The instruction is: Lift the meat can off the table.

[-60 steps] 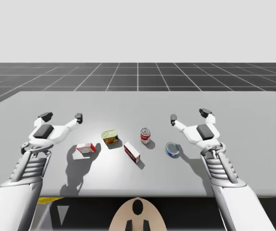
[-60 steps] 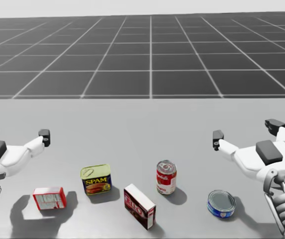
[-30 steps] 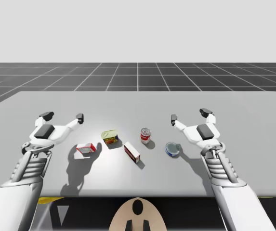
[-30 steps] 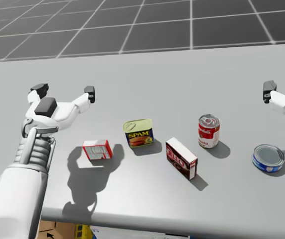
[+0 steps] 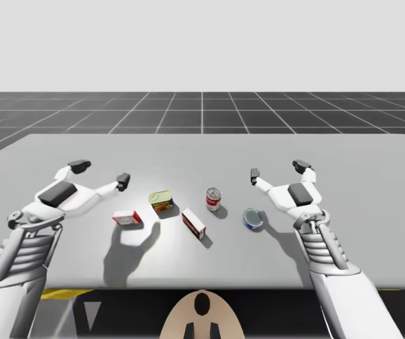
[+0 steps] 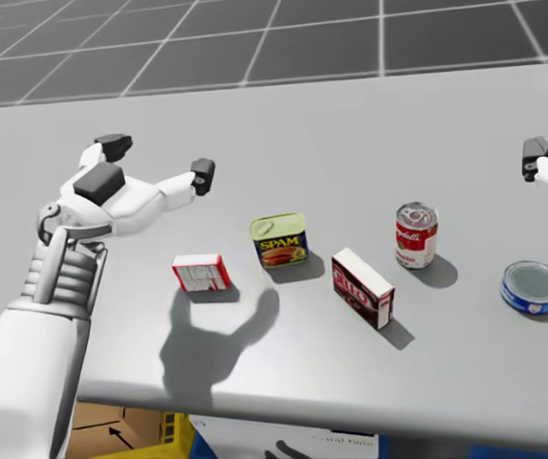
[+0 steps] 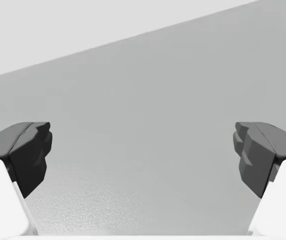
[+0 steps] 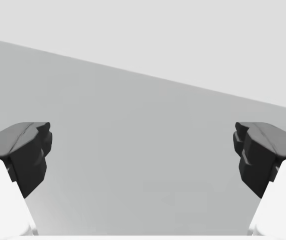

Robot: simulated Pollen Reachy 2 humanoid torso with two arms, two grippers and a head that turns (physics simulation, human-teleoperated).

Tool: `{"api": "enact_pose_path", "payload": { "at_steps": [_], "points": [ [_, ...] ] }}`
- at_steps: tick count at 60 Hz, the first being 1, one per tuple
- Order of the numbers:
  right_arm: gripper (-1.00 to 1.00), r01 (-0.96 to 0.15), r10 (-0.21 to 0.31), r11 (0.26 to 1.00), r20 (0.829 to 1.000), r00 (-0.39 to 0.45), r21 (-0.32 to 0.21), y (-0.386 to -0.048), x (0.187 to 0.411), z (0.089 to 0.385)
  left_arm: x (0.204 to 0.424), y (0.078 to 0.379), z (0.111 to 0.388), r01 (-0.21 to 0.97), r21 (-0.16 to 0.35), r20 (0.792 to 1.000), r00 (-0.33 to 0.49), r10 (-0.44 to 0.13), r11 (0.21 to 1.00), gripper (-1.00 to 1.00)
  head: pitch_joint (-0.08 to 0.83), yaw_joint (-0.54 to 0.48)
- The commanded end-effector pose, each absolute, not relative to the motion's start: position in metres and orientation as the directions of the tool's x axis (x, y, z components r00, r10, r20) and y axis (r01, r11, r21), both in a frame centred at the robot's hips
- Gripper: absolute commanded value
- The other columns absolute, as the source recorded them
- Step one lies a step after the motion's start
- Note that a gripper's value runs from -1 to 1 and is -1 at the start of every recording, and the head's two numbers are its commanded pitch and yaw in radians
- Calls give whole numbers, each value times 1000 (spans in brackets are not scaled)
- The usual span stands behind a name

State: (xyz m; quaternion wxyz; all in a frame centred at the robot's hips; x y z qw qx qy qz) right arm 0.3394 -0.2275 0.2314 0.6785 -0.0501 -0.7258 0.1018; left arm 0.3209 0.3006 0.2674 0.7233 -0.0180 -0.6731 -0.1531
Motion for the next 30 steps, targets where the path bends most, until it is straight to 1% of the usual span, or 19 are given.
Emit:
{"api": "enact_pose_path", "payload": {
  "at_steps": [1, 3, 5, 6, 8, 9, 11, 17, 20, 21, 25, 28, 30],
  "points": [
    [-1000, -65, 211, 974, 975, -71, -216, -227, 339, 231, 317, 305, 284, 463, 141, 963, 140, -230, 875, -1000, 623, 242],
    [-1000, -65, 212, 974, 975, -70, -216, -227, 340, 230, 319, 307, 284, 487, 128, 960, 158, -231, 864, -1000, 623, 242],
    [-1000, -65, 213, 974, 975, -69, -217, -227, 340, 230, 321, 310, 283, 537, 104, 951, 192, -241, 837, -1000, 621, 242],
    [-1000, -65, 213, 974, 975, -69, -218, -227, 340, 230, 322, 311, 282, 546, 103, 950, 195, -245, 831, -1000, 621, 243],
    [-1000, -65, 214, 974, 975, -69, -218, -227, 340, 230, 325, 314, 281, 577, 83, 945, 214, -249, 812, -1000, 621, 244],
    [-1000, -65, 214, 974, 974, -68, -218, -227, 340, 230, 327, 315, 280, 596, 63, 942, 229, -245, 800, -1000, 620, 245],
    [-1000, -65, 214, 974, 974, -69, -218, -227, 340, 230, 329, 317, 278, 622, 53, 938, 238, -253, 781, -1000, 619, 245],
    [-1000, -64, 212, 974, 975, -70, -217, -228, 340, 230, 336, 319, 269, 681, 34, 923, 260, -285, 732, -1000, 617, 247],
    [-1000, -64, 212, 974, 975, -71, -216, -228, 340, 230, 338, 318, 266, 694, 31, 919, 262, -293, 719, -1000, 617, 247],
    [-1000, -64, 211, 974, 975, -71, -216, -228, 340, 230, 340, 317, 263, 709, 24, 914, 270, -302, 705, -1000, 616, 246],
    [-1000, -64, 210, 975, 975, -73, -214, -228, 340, 231, 344, 315, 256, 737, 15, 906, 276, -322, 676, -1000, 615, 248],
    [-1000, -63, 209, 975, 975, -74, -214, -228, 341, 232, 346, 312, 251, 745, 17, 901, 277, -333, 666, -1000, 615, 247],
    [-1000, -62, 208, 975, 975, -75, -213, -229, 340, 232, 349, 309, 246, 757, 14, 893, 284, -349, 653, -1000, 615, 245]
  ]
}}
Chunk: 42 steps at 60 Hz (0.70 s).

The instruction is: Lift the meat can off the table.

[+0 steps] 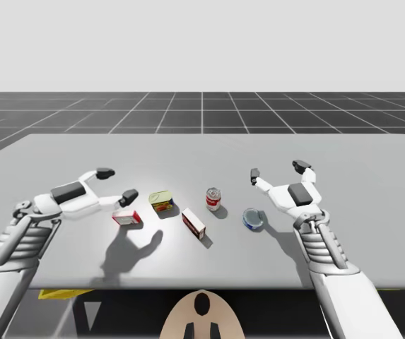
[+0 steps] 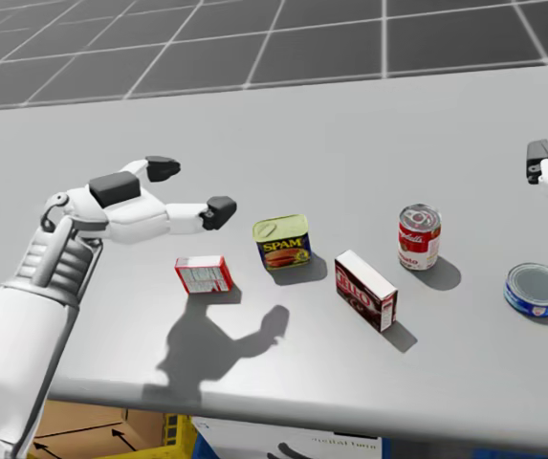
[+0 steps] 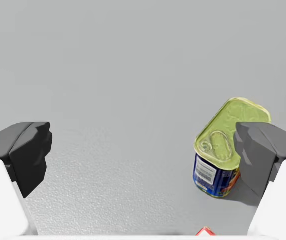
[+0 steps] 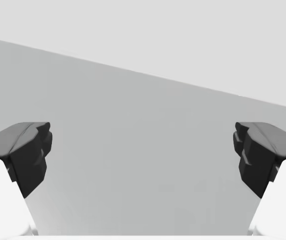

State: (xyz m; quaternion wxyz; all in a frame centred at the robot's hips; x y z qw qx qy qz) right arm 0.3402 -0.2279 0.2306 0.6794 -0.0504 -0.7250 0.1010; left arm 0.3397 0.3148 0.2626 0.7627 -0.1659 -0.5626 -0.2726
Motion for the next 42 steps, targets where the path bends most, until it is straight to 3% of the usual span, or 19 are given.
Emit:
{"api": "enact_pose_path", "payload": {
  "at_steps": [1, 23, 42],
  "points": [
    [-1000, -62, 208, 975, 975, -75, -212, -229, 340, 232, 350, 308, 245, 760, 12, 891, 286, -351, 650, -1000, 615, 245],
    [-1000, -60, 203, 976, 976, -83, -209, -231, 340, 234, 364, 270, 213, 814, -9, 857, 305, -414, 581, -1000, 621, 235],
    [-1000, -59, 199, 977, 976, -87, -204, -232, 339, 236, 374, 246, 198, 832, -9, 847, 301, -438, 555, -1000, 626, 227]
  ]
}}
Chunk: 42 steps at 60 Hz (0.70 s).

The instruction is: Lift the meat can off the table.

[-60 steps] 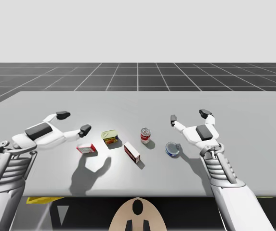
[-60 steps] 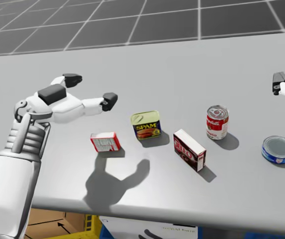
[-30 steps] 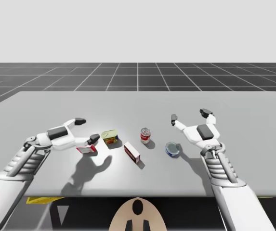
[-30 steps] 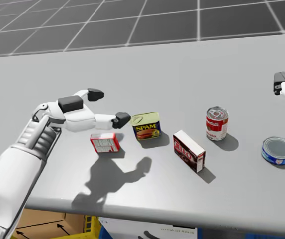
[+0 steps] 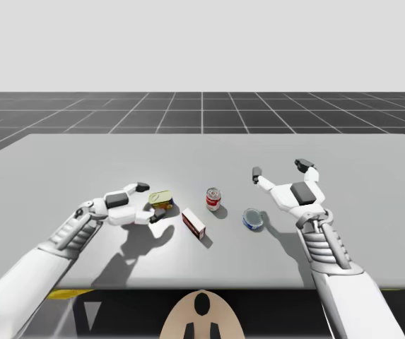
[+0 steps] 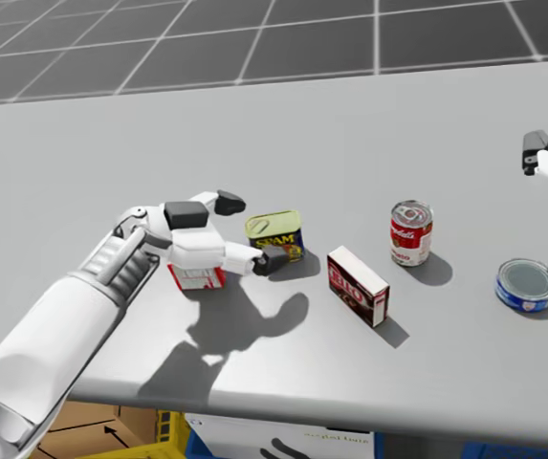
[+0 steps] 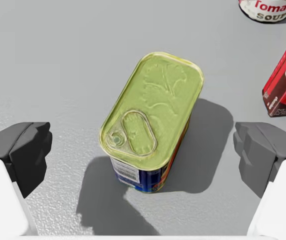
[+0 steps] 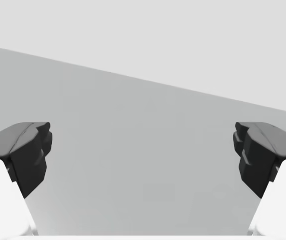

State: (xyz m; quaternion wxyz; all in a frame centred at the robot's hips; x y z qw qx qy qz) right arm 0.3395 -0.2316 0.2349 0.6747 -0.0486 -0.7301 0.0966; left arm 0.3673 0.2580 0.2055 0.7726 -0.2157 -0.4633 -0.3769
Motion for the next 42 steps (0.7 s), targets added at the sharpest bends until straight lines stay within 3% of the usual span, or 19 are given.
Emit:
{"api": "enact_pose_path", "payload": {
  "at_steps": [1, 23, 26, 27, 28, 32, 42],
  "points": [
    [-1000, -59, 199, 977, 976, -87, -204, -232, 339, 236, 374, 246, 198, 832, -8, 847, 300, -438, 555, -1000, 626, 227],
    [-1000, -58, 194, 978, 977, -91, -199, -232, 338, 237, 381, 235, 184, 838, -2, 836, 300, -459, 546, -1000, 624, 223],
    [-1000, -58, 192, 978, 977, -91, -198, -232, 338, 238, 381, 235, 183, 839, 2, 835, 298, -463, 543, -909, 623, 223],
    [-1000, -58, 191, 979, 977, -91, -197, -233, 338, 238, 380, 235, 182, 840, 6, 835, 294, -465, 542, -500, 622, 224],
    [-1000, -58, 191, 979, 977, -91, -197, -233, 338, 238, 379, 236, 181, 842, 2, 833, 297, -467, 539, 786, 622, 224],
    [-1000, -58, 190, 979, 977, -92, -196, -233, 338, 238, 377, 237, 180, 849, 19, 827, 283, -485, 528, 1000, 619, 224],
    [-1000, -58, 182, 980, 979, -94, -188, -233, 337, 239, 373, 239, 179, 857, 46, 816, 265, -514, 514, 1000, 583, 229]
  ]
}}
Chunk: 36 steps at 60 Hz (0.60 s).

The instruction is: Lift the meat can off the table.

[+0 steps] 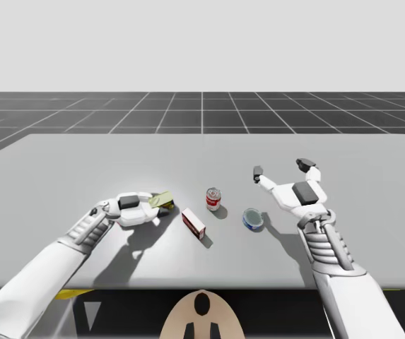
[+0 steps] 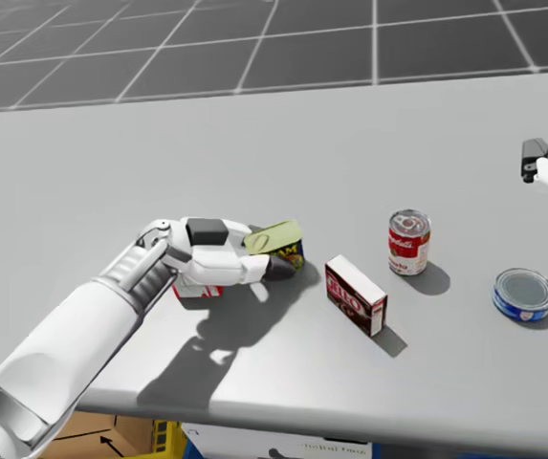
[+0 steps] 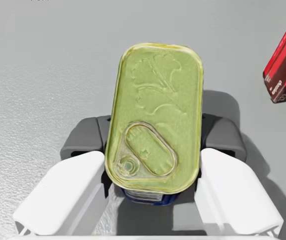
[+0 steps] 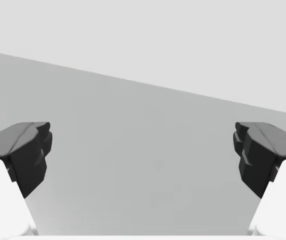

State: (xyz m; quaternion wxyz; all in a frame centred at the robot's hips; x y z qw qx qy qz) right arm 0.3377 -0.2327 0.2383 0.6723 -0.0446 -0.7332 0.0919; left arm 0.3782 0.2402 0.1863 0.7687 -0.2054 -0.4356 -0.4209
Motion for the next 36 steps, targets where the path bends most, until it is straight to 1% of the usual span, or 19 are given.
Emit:
{"api": "enact_pose_path", "payload": {
  "at_steps": [1, 5, 6, 9, 10, 12, 13, 17, 20, 25, 29, 30, 32, 36],
  "points": [
    [-1000, -58, 182, 980, 979, -94, -188, -233, 337, 240, 372, 239, 179, 857, 46, 815, 264, -515, 512, 1000, 578, 230],
    [-1000, -57, 179, 981, 979, -95, -185, -234, 337, 240, 372, 239, 177, 858, 52, 809, 264, -525, 512, 1000, 537, 233],
    [-1000, -58, 175, 982, 980, -94, -181, -234, 337, 240, 372, 240, 177, 856, 53, 808, 266, -526, 514, 1000, 509, 235],
    [-1000, -58, 174, 982, 980, -95, -180, -234, 337, 241, 372, 240, 177, 856, 52, 808, 266, -525, 514, 1000, 477, 235],
    [-1000, -59, 169, 983, 981, -94, -175, -235, 337, 241, 372, 240, 177, 855, 52, 808, 267, -525, 515, 1000, 441, 235],
    [-1000, -60, 165, 983, 982, -92, -171, -235, 337, 241, 372, 240, 177, 855, 52, 808, 268, -525, 516, 1000, 417, 236],
    [-1000, -60, 164, 984, 982, -91, -170, -235, 337, 241, 372, 240, 177, 855, 52, 808, 268, -525, 516, 1000, 383, 236],
    [-1000, -62, 162, 984, 983, -90, -168, -235, 338, 241, 372, 240, 177, 855, 54, 807, 267, -526, 516, 1000, 328, 241],
    [-1000, -62, 160, 984, 983, -91, -166, -236, 338, 241, 372, 240, 177, 856, 53, 807, 267, -527, 515, 1000, 297, 245],
    [-1000, -62, 159, 984, 983, -95, -165, -237, 338, 242, 372, 240, 180, 858, 59, 810, 258, -527, 510, 1000, 272, 250],
    [-1000, -61, 158, 985, 983, -96, -164, -238, 338, 243, 372, 240, 190, 857, 73, 819, 240, -521, 510, 1000, 263, 253],
    [-1000, -61, 156, 985, 983, -95, -162, -238, 338, 243, 372, 240, 197, 852, 80, 828, 233, -510, 518, 1000, 261, 254],
    [-1000, -62, 153, 985, 984, -94, -159, -239, 339, 243, 372, 241, 202, 850, 87, 833, 224, -506, 520, 1000, 261, 254],
    [-1000, -75, 135, 987, 987, -86, -142, -239, 338, 244, 372, 243, 224, 839, 119, 850, 191, -491, 531, 1000, 262, 255]
  ]
}}
